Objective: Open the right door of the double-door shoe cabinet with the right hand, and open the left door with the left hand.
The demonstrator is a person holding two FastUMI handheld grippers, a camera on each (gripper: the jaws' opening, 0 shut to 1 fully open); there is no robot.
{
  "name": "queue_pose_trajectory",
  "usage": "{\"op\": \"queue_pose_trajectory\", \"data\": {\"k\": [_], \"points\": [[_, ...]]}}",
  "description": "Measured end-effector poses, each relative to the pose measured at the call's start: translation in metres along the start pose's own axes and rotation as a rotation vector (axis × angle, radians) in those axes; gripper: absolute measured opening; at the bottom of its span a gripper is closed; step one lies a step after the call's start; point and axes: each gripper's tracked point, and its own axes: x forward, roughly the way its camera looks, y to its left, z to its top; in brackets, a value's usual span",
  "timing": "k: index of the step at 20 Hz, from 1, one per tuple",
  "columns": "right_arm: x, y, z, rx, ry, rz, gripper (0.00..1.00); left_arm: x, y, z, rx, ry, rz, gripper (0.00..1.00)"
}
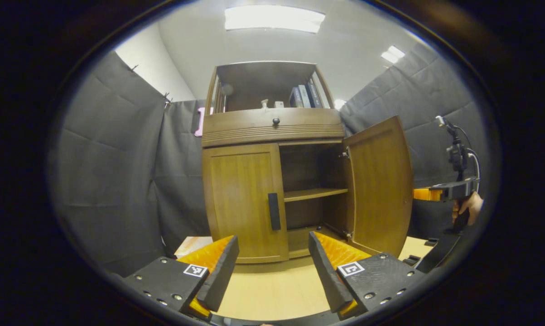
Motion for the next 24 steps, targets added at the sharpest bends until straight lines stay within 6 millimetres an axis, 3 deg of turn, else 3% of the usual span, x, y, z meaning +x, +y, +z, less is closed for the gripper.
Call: {"op": "queue_pose_trajectory", "data": {"k": [1, 4, 6, 7, 11, 15, 20, 24], "points": [[-0.005, 0.000, 0.003, -0.003, -0.017, -0.007, 0.00, 0.001, 0.001, -0.001, -0.003, -0.001, 0.000, 0.89], [-0.025, 0.010, 0.006, -0.029, -0.049, -0.003, 0.00, 0.011, 0.001, 0.004, 0.008, -0.016, -0.004, 0.89], [-0.038, 0.023, 0.004, -0.045, -0.048, 0.037, 0.11, 0.024, 0.002, 0.007, 0.015, -0.027, -0.009, 0.89], [-0.044, 0.030, 0.004, -0.050, -0.048, 0.056, 0.23, 0.034, 0.002, 0.009, 0.014, -0.032, -0.013, 0.89], [-0.060, 0.048, 0.001, -0.067, -0.063, 0.108, 0.92, 0.075, -0.004, 0.016, 0.004, -0.040, -0.023, 0.89], [-0.059, 0.061, -0.002, -0.096, -0.063, 0.137, 0.95, 0.117, -0.005, 0.013, -0.007, -0.042, -0.022, 0.89], [-0.054, 0.064, -0.009, -0.101, -0.045, 0.138, 0.92, 0.163, -0.001, 0.005, -0.023, -0.038, -0.017, 0.89], [-0.044, 0.069, -0.015, -0.114, -0.023, 0.143, 0.95, 0.202, 0.006, -0.006, -0.049, -0.040, -0.005, 0.89]]}}
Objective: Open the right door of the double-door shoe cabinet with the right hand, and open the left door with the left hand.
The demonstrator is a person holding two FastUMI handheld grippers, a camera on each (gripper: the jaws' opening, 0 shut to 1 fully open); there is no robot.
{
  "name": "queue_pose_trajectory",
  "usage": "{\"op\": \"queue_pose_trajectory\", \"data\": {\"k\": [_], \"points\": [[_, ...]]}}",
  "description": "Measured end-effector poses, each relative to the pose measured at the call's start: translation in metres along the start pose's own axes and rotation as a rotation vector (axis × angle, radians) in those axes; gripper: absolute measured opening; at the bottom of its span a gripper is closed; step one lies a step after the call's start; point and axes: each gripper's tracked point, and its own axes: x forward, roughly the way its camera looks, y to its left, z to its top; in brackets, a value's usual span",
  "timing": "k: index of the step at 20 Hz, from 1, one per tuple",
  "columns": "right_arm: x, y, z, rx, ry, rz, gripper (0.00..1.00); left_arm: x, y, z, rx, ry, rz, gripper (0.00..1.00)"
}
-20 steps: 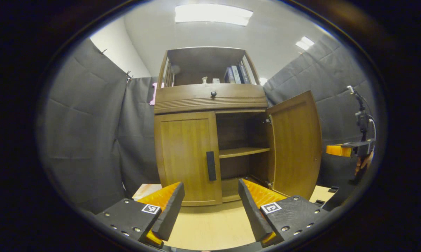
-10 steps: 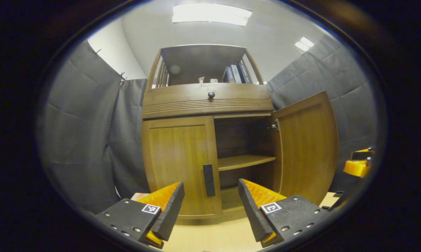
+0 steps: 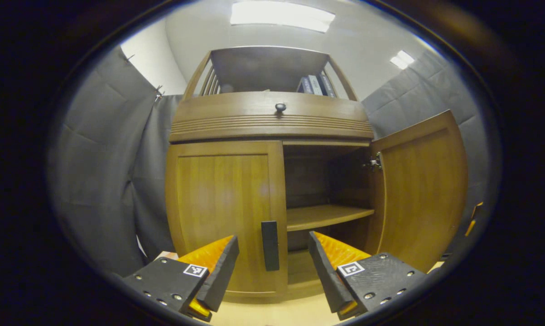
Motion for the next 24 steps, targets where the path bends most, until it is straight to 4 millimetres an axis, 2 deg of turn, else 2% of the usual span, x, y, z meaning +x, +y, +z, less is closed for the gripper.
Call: {"op": "queue_pose_trajectory", "data": {"k": [1, 7, 10, 13, 16, 18, 23, 24], "points": [[0.003, 0.001, 0.000, 0.000, 0.001, 0.002, 0.92, 0.012, 0.001, -0.004, -0.002, 0.007, 0.004, 0.89], [0.023, 0.007, -0.012, -0.005, 0.038, 0.015, 0.92, 0.059, 0.006, -0.027, -0.011, 0.037, 0.009, 0.89], [0.031, 0.011, -0.011, 0.004, 0.042, 0.022, 0.95, 0.079, 0.002, -0.045, -0.014, 0.064, -0.005, 0.89], [0.037, 0.013, -0.012, -0.002, 0.050, 0.028, 0.93, 0.103, -0.002, -0.061, -0.011, 0.093, -0.009, 0.89], [0.042, 0.014, -0.014, -0.005, 0.057, 0.032, 0.93, 0.114, -0.002, -0.074, -0.009, 0.117, -0.003, 0.89], [0.045, 0.014, -0.014, -0.009, 0.063, 0.036, 0.95, 0.114, -0.003, -0.080, -0.011, 0.133, -0.006, 0.89], [0.052, 0.020, -0.015, -0.018, 0.069, 0.058, 0.95, 0.119, 0.006, -0.091, -0.022, 0.144, 0.038, 0.45], [0.052, 0.021, -0.016, -0.019, 0.069, 0.061, 0.95, 0.128, 0.004, -0.096, -0.038, 0.135, 0.042, 0.37]]}}
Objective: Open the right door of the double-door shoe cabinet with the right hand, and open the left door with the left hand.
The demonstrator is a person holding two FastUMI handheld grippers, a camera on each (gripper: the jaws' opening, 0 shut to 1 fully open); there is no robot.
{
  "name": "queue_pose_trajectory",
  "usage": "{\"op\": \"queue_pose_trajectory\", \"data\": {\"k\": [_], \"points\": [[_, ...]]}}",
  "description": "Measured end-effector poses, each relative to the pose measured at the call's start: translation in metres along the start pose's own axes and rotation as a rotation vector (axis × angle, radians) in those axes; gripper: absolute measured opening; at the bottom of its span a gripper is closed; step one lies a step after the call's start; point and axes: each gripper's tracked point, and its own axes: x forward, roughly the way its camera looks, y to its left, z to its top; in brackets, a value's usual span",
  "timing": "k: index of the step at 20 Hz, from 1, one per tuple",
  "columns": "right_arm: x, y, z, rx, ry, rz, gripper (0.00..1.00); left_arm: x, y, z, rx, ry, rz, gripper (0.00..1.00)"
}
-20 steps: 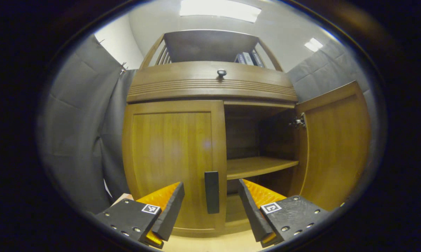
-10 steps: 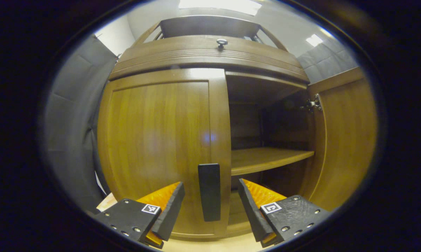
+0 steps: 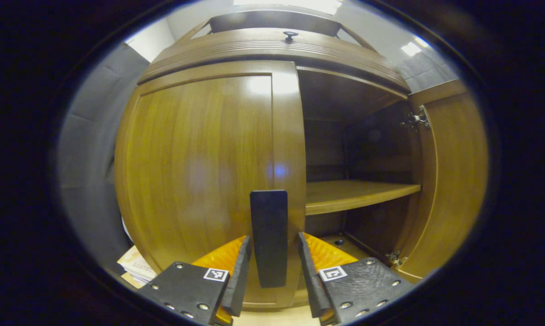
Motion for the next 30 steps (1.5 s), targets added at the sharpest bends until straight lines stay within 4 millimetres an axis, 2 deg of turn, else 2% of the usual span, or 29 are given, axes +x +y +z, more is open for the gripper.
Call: {"op": "queue_pose_trajectory", "data": {"k": [1, 2, 4, 5, 6, 7, 12, 13, 14, 17, 18, 19, 23, 26, 30], "points": [[0.001, 0.001, 0.000, 0.001, -0.001, 0.004, 0.95, -0.008, 0.000, 0.002, 0.009, 0.003, 0.007, 0.29], [0.002, 0.002, -0.001, 0.003, -0.001, 0.007, 0.95, -0.009, 0.003, 0.001, 0.018, 0.005, 0.010, 0.25], [0.004, 0.004, -0.002, 0.000, 0.000, 0.011, 0.95, -0.010, 0.003, -0.001, 0.004, 0.021, 0.000, 0.29], [0.005, 0.003, -0.002, -0.003, 0.001, 0.011, 0.93, -0.010, 0.002, -0.001, -0.005, 0.030, -0.003, 0.21], [0.005, 0.004, 0.000, -0.002, -0.004, 0.012, 0.93, -0.013, 0.002, -0.001, -0.015, 0.034, -0.002, 0.21], [0.004, 0.004, 0.003, 0.002, -0.013, 0.014, 0.93, -0.015, 0.002, -0.001, -0.021, 0.034, -0.002, 0.16], [0.003, 0.010, 0.009, 0.009, -0.023, 0.038, 0.93, -0.038, 0.006, 0.001, -0.035, 0.031, 0.004, 0.14], [0.002, 0.011, 0.012, 0.013, -0.029, 0.043, 0.95, -0.044, 0.007, 0.001, -0.034, 0.033, 0.005, 0.14], [0.001, 0.013, 0.014, 0.020, -0.037, 0.049, 0.93, -0.049, 0.008, 0.001, -0.032, 0.031, 0.006, 0.15], [0.000, 0.024, 0.016, 0.019, -0.041, 0.070, 0.93, -0.066, 0.013, 0.001, -0.036, 0.033, 0.006, 0.16], [-0.003, 0.026, 0.016, 0.017, -0.040, 0.078, 0.98, -0.070, 0.013, 0.003, -0.035, 0.035, 0.006, 0.14], [-0.005, 0.029, 0.015, 0.017, -0.040, 0.086, 0.93, -0.074, 0.015, 0.005, -0.034, 0.036, 0.007, 0.14], [-0.012, 0.042, 0.015, 0.021, -0.045, 0.109, 0.93, -0.106, 0.027, 0.001, -0.035, 0.032, 0.016, 0.14], [-0.019, 0.048, 0.018, 0.017, -0.055, 0.118, 0.95, -0.119, 0.033, 0.001, -0.035, 0.037, 0.022, 0.15], [-0.029, 0.056, 0.016, 0.015, -0.054, 0.125, 0.93, -0.135, 0.042, 0.001, -0.039, 0.041, 0.024, 0.14]]}}
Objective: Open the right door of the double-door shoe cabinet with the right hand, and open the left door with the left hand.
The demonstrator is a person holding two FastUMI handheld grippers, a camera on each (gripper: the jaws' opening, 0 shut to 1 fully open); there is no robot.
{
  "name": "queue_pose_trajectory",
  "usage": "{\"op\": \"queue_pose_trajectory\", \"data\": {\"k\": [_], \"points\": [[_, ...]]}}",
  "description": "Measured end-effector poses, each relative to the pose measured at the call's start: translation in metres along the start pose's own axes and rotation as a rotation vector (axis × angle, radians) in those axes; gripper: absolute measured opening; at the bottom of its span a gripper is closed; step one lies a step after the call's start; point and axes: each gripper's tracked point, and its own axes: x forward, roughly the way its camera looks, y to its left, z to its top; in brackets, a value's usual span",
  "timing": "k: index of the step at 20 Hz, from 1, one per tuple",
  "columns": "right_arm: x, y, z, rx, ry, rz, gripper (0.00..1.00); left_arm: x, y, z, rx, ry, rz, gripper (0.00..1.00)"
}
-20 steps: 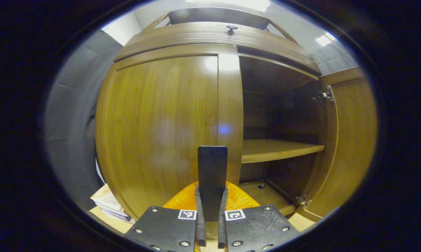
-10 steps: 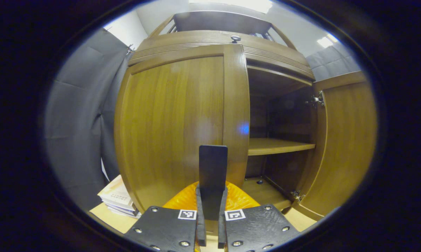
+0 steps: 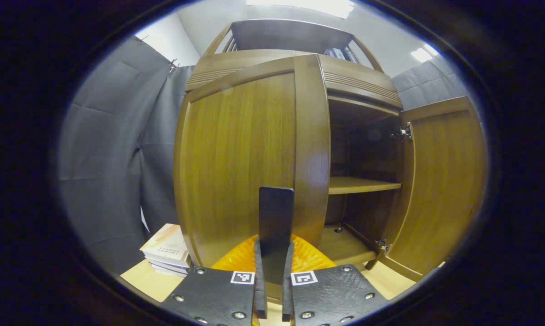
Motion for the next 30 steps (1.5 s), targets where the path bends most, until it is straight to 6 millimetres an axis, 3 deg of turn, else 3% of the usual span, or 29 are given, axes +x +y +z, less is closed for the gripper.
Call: {"op": "queue_pose_trajectory", "data": {"k": [17, 26, 30], "points": [[-0.018, 0.036, 0.005, -0.003, -0.014, 0.017, 0.93, -0.049, 0.040, -0.002, -0.006, -0.010, 0.015, 0.14], [-0.012, 0.071, 0.002, -0.013, -0.013, 0.094, 0.93, -0.083, 0.083, -0.003, -0.019, -0.008, 0.055, 0.14], [-0.010, 0.077, 0.004, -0.015, -0.014, 0.117, 0.94, -0.096, 0.107, -0.003, -0.019, -0.012, 0.094, 0.13]]}}
